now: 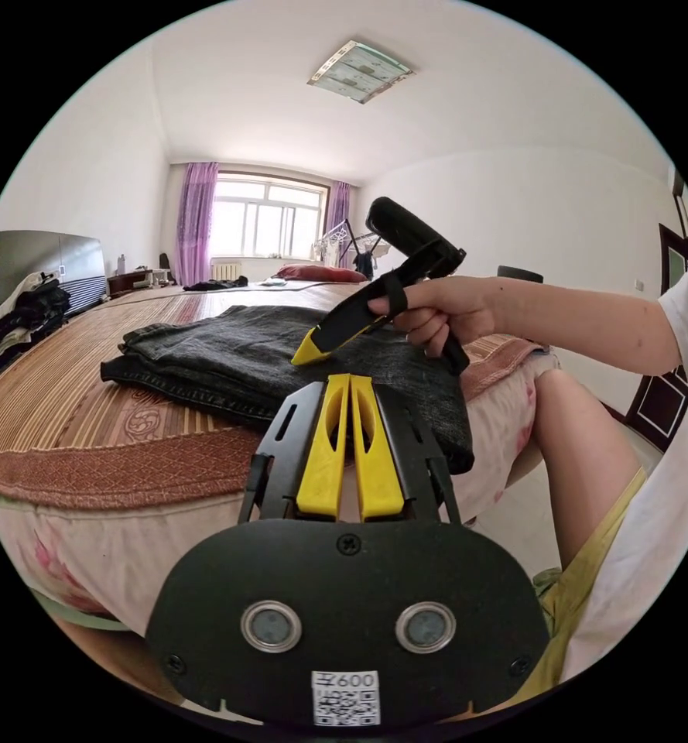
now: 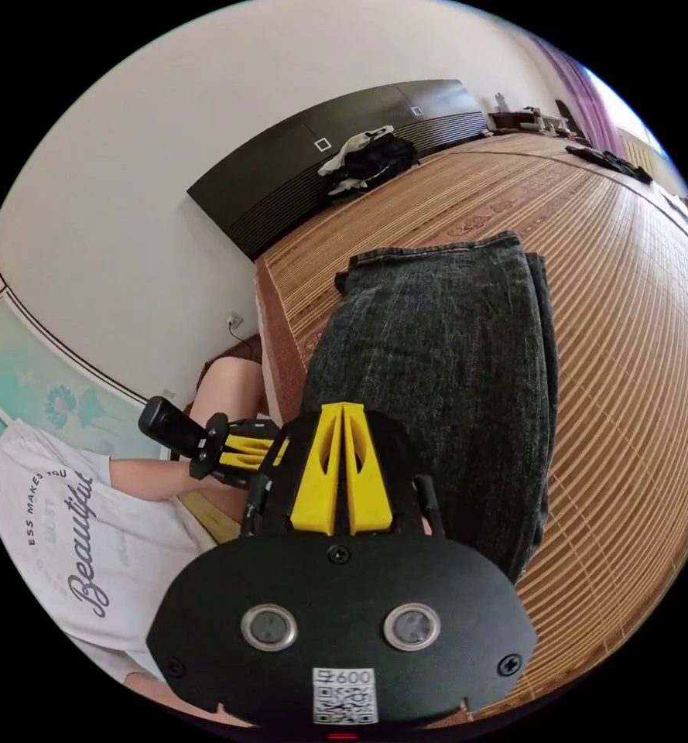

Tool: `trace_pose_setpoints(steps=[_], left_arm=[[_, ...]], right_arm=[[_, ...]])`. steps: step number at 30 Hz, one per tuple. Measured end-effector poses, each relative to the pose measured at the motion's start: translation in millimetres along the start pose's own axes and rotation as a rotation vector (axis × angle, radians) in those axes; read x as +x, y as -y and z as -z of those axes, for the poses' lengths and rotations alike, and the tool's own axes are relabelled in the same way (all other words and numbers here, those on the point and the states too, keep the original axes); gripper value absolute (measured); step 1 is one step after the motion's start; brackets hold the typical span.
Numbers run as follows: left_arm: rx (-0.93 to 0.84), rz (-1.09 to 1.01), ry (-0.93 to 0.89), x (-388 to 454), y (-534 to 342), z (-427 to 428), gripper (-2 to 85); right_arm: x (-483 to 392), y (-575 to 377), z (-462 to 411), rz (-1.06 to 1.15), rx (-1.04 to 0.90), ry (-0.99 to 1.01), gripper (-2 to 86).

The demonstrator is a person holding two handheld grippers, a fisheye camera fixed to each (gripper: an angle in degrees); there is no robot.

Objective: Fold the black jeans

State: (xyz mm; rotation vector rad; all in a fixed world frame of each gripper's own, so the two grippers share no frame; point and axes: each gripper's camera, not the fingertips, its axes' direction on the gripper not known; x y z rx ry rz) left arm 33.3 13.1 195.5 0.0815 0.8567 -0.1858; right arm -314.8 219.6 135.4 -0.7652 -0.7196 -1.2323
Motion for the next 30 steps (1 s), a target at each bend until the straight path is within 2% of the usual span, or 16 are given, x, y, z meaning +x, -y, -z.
trace_pose_setpoints(steps=[2, 6, 9, 10, 13, 15, 17, 19, 21, 24, 30], left_arm=[[0.013, 0.014, -0.007, -1.3, 4.5, 7.7, 0.0], [0.035, 0.013, 0.000, 0.0, 20.1, 26.5, 0.1], [-0.007, 0.056, -0.019, -5.1, 46.2, 40.1, 0.1], [-0.063, 0.052, -0.026, -6.2, 67.5, 45.4, 0.1], [-0.179, -0.003, 0.018, -10.8, 128.1, 55.3, 0.2], [-0.165, 0.033, 0.076, -27.3, 164.9, 62.2, 0.2], [-0.173, 0.070, 0.053, -50.9, 198.0, 59.6, 0.2], [-0.284, 0.132, -0.024, -80.3, 222.5, 39.8, 0.2], [-0.516, 0.196, -0.121, -115.0, 231.3, 7.0, 0.1], [-0.446, 0.177, -0.250, -140.2, 231.0, 29.2, 0.1], [-0.357, 0.405, -0.319, -199.3, 228.4, 105.5, 0.0]], right_arm=[[21.0, -0.2, 27.7, -0.087, 0.062, -0.183, -0.8], [36.7, -1.1, 60.9, -0.173, 0.156, -0.229, -0.8], [10.5, 7.4, 63.3, -0.089, 0.191, -0.409, -0.8], [0.4, 13.3, 59.4, -0.024, 0.184, -0.396, -0.8], [-4.0, 34.6, 41.8, 0.043, 0.078, -0.169, -0.8], [-0.3, 46.6, 32.2, 0.029, 0.043, -0.078, -0.8], [5.8, 60.8, 21.1, 0.003, 0.001, -0.039, -0.9], [11.4, 68.1, 14.0, -0.005, -0.049, -0.072, -0.8], [22.1, 70.8, 17.5, -0.036, -0.047, -0.039, -0.8], [43.0, 65.5, 41.4, -0.125, -0.001, -0.108, -0.8], [60.1, 56.1, 72.4, -0.155, 0.060, -0.072, -0.8]])
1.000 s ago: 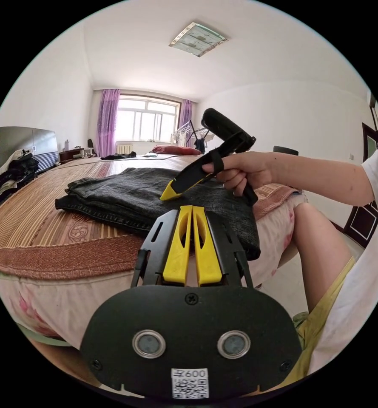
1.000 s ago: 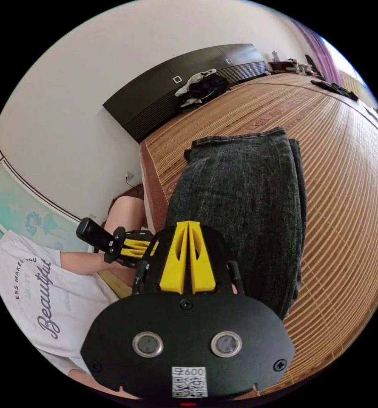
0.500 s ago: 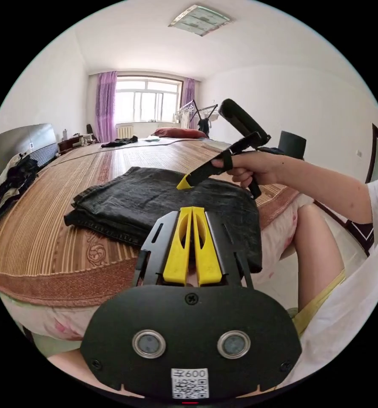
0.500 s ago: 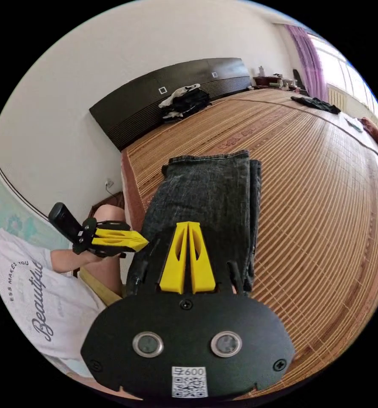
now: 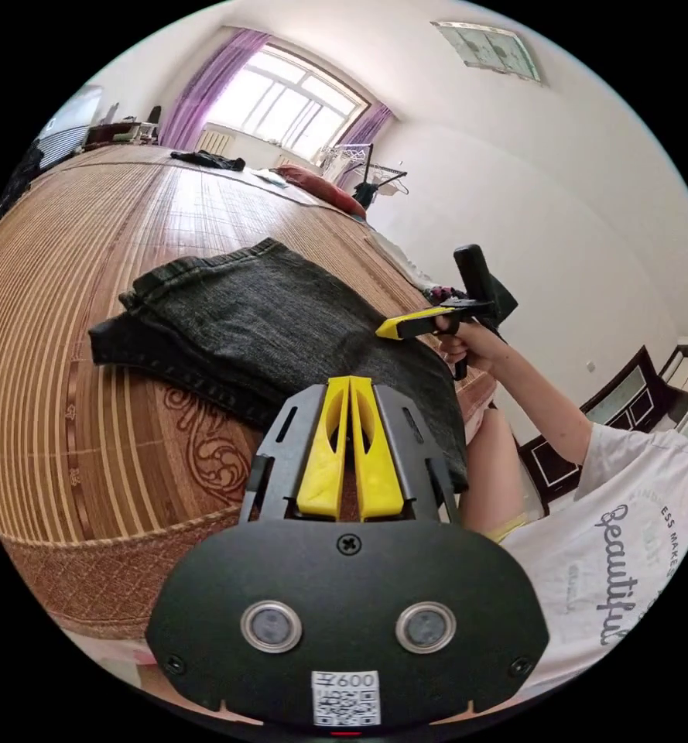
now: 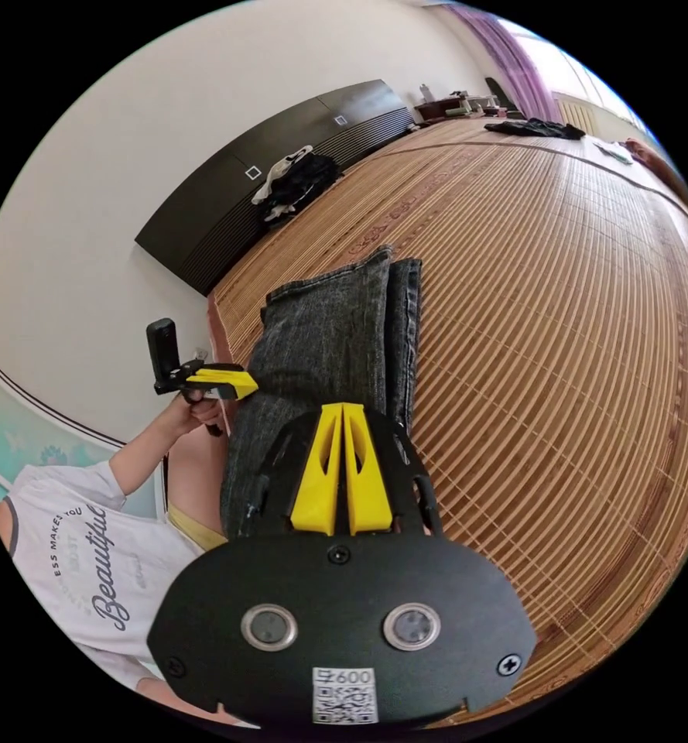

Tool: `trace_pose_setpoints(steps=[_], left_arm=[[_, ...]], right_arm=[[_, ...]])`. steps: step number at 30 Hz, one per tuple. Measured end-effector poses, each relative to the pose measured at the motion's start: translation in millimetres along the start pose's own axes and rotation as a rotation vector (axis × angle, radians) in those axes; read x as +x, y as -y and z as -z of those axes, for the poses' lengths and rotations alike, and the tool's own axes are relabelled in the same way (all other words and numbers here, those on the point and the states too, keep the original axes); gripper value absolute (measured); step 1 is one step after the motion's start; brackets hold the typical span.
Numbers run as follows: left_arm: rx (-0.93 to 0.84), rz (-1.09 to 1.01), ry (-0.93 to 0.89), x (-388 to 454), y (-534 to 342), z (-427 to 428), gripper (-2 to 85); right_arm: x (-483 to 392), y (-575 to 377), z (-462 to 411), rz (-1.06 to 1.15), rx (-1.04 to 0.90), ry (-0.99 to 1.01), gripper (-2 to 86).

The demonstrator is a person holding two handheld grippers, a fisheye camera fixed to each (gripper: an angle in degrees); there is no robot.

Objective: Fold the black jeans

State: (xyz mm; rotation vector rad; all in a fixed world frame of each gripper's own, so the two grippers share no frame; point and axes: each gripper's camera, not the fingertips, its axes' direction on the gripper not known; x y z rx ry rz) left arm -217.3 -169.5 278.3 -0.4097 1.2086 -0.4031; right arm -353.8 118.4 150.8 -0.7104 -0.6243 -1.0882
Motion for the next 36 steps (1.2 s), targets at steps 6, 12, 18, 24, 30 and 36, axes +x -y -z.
trace_pose_setpoints(steps=[6, 12, 18, 24, 30, 36], left_arm=[[0.178, 0.074, 0.041, 4.6, 23.6, 74.3, 0.1], [0.115, 0.195, 0.019, -4.2, 51.8, 65.0, 0.1], [0.141, 0.288, -0.054, -12.5, 32.8, 91.5, 0.0], [0.063, 0.252, 0.070, 21.0, 37.7, 118.4, 0.0], [0.196, 0.306, 0.112, 35.5, 55.5, 155.9, 0.1], [0.087, 0.219, 0.296, 70.7, 54.6, 135.3, 0.0]], right_arm=[[1.4, 30.4, 29.5, 0.024, 0.163, 0.183, -0.8], [-26.0, 91.1, -34.1, 0.084, -0.011, 0.233, -0.8], [-31.0, 99.7, -69.4, 0.139, -0.165, 0.071, -0.9], [12.5, 73.3, -8.1, -0.216, 0.165, -0.152, -0.9], [-38.8, 112.2, -34.2, -0.044, 0.176, -0.021, -0.8], [-52.7, 135.8, -99.6, -0.009, -0.029, -0.225, -0.8]])
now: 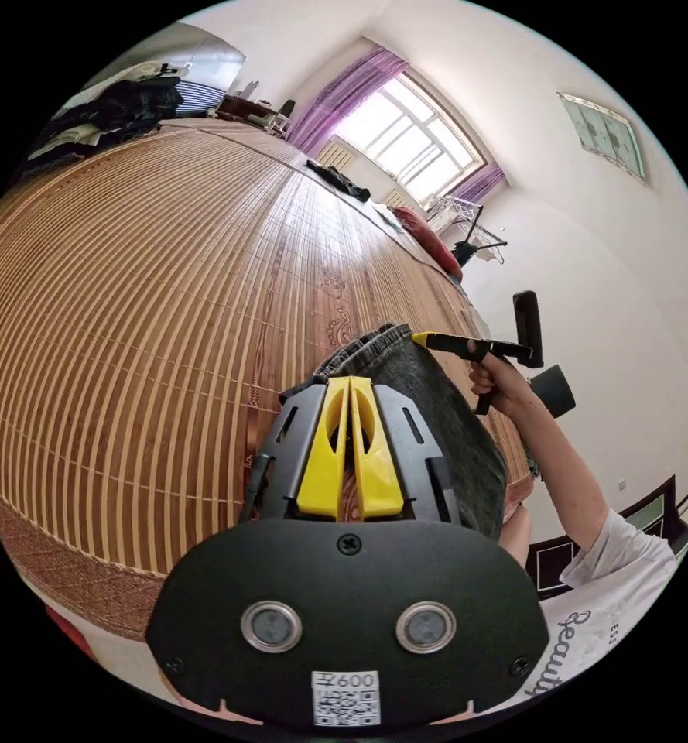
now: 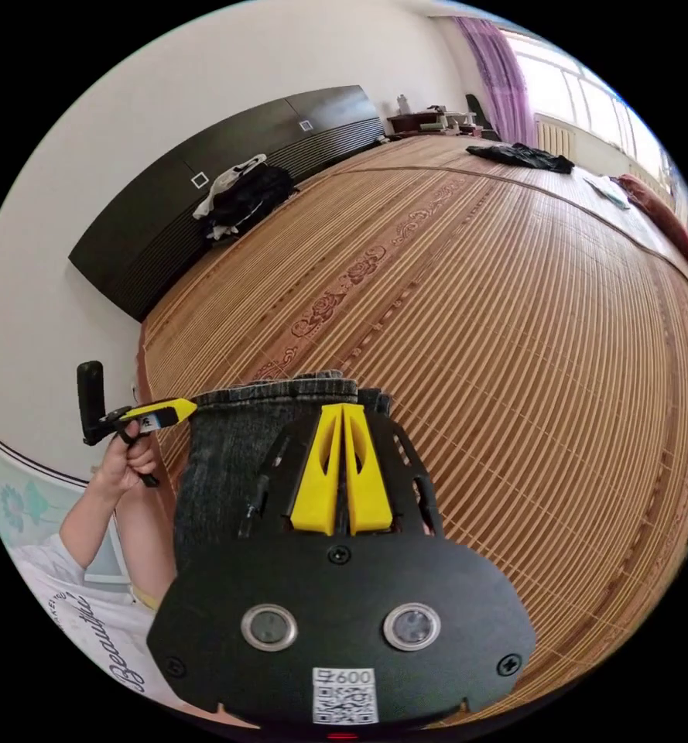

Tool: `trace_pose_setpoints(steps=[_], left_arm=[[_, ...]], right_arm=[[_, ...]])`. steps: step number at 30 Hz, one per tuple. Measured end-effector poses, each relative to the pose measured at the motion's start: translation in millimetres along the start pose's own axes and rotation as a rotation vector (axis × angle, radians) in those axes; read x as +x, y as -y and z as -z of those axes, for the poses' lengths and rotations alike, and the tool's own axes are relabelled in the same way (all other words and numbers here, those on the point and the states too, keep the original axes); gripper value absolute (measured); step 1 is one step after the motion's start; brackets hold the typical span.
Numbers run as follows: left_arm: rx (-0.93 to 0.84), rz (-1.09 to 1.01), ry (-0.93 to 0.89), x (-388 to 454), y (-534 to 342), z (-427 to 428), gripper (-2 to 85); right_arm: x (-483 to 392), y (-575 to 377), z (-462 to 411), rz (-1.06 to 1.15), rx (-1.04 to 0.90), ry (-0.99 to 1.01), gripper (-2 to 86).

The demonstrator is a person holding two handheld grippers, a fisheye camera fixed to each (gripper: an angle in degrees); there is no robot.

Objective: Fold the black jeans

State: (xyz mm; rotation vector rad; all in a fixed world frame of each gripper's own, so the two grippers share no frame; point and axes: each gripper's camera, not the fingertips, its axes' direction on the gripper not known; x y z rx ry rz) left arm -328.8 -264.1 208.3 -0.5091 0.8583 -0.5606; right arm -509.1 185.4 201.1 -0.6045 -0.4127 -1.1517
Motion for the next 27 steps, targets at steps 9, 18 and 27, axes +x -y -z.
trace_pose_setpoints(steps=[9, 18, 27], left_arm=[[-0.013, -0.034, 0.051, 44.8, -33.8, -1.0, 0.0], [0.151, -0.492, 0.396, 218.5, -113.5, 26.0, 0.2], [-0.079, -0.464, 0.402, 251.3, -103.2, -11.4, 0.5]], right_arm=[[-62.6, -44.7, -3.9, 0.174, 0.082, -0.340, -0.8], [-82.1, -171.5, 107.1, 0.280, 0.258, -0.127, -0.8], [-55.4, -255.3, 109.9, 0.299, 0.244, 0.042, -0.1]])
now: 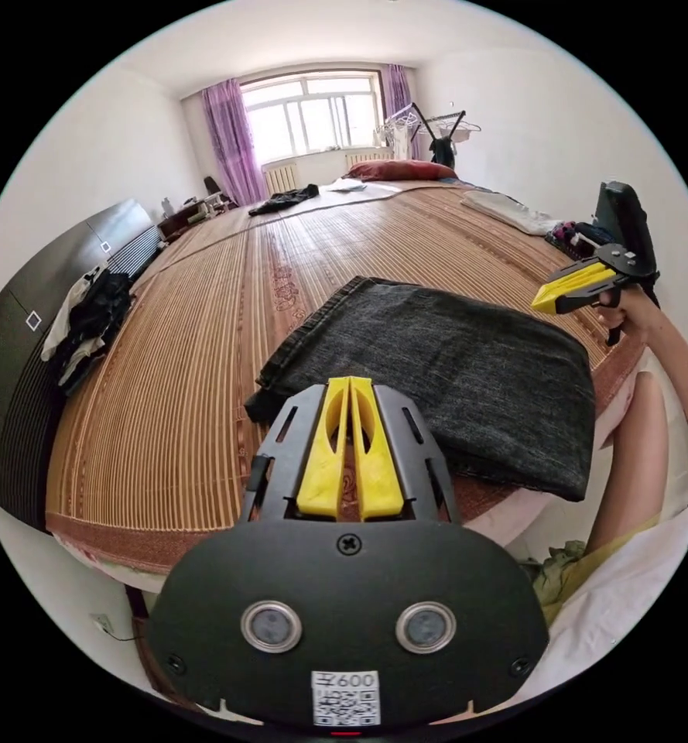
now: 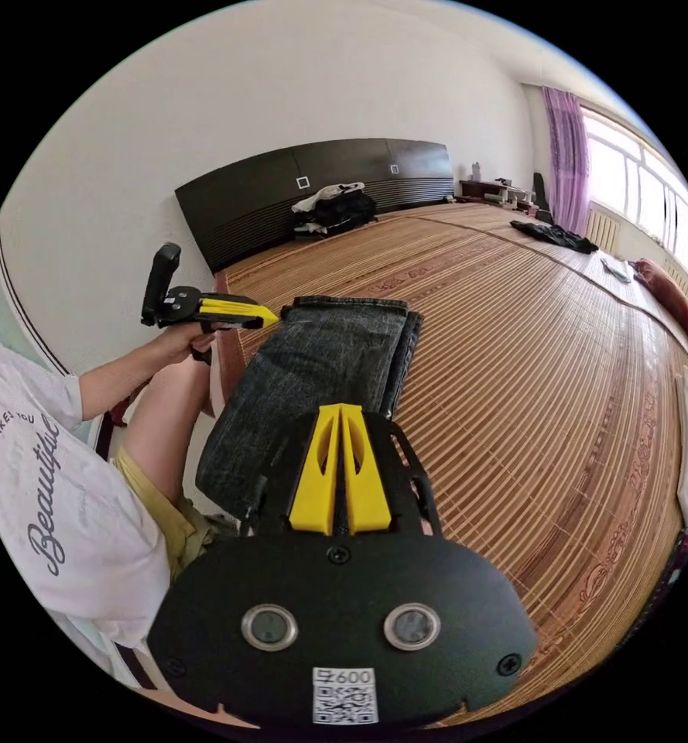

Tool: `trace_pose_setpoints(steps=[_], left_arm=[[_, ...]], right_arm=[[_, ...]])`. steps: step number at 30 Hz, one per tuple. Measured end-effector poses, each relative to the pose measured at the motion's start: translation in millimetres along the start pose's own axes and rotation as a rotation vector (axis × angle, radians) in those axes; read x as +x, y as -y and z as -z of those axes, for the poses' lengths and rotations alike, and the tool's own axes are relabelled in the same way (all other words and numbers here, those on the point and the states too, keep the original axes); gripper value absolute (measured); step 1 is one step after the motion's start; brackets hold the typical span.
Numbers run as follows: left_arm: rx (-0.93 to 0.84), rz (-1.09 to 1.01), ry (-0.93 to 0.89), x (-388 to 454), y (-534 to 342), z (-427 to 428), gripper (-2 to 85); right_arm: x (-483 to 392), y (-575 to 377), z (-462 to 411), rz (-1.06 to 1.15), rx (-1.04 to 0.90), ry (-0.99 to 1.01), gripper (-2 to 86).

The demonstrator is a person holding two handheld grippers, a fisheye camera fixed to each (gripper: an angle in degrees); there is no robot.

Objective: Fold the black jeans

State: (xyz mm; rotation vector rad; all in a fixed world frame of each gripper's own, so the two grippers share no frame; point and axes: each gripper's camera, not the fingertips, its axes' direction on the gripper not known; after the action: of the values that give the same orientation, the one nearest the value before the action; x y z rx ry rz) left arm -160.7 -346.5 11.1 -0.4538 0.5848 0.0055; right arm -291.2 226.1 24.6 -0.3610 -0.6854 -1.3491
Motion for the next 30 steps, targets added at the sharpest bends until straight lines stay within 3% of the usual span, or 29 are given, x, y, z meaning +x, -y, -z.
trace_pose_setpoints(steps=[5, 10, 18, 26, 28, 30], left_arm=[[-0.023, 0.264, 0.003, -56.0, -11.2, -14.8, 2.1], [-0.064, 0.577, -0.352, -130.9, -20.7, -45.4, 9.6], [-0.159, 0.530, -0.329, -148.3, 18.3, -89.2, 9.3], [-0.144, 0.509, -0.263, -194.3, 106.8, -166.1, 6.9], [-0.157, 0.590, -0.218, -208.3, 114.7, -159.8, 3.8], [0.021, 0.610, -0.199, -206.9, 98.9, -120.8, 1.9]], right_arm=[[28.7, -21.4, -10.1, -0.084, -0.036, 0.003, 5.4], [53.3, -36.3, -19.3, -0.135, -0.036, 0.071, 5.6], [66.2, -45.0, -25.0, -0.182, -0.026, 0.054, 4.2], [85.6, -24.7, -61.7, -0.392, 0.041, 0.032, 4.0], [91.1, -14.5, -66.1, -0.359, -0.012, 0.046, 4.2], [99.4, -15.3, -59.4, -0.316, -0.041, 0.060, 4.2]])
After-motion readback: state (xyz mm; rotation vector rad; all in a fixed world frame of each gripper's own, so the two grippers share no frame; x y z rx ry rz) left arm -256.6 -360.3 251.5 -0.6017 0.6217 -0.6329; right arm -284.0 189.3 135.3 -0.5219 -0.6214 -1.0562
